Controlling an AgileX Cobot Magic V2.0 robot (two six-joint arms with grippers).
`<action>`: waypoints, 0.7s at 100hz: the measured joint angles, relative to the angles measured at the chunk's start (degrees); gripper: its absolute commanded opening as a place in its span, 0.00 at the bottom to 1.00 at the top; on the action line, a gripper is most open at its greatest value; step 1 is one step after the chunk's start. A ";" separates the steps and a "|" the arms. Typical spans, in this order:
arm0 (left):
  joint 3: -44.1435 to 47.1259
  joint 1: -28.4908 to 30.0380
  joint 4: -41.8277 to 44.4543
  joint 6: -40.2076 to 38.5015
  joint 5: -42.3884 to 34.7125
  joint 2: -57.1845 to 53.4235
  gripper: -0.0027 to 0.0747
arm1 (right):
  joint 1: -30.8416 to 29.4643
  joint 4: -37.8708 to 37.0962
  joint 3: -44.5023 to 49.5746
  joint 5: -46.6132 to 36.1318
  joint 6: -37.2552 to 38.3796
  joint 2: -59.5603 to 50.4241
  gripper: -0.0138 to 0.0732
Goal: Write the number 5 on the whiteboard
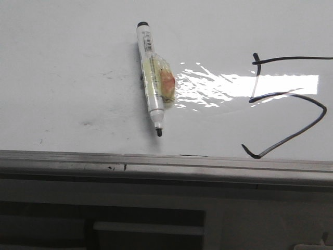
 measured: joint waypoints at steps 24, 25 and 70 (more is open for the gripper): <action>0.00 0.85 0.24 -0.09 0.67 0.00 0.01 | 0.00 -0.02 0.00 0.00 0.10 0.00 0.09; 0.00 0.85 0.24 -0.09 0.67 0.00 0.01 | 0.00 -0.02 0.00 0.00 0.10 0.00 0.09; 0.00 0.85 0.33 -0.09 0.67 0.00 0.01 | 0.00 -0.02 0.00 0.00 0.10 0.00 0.09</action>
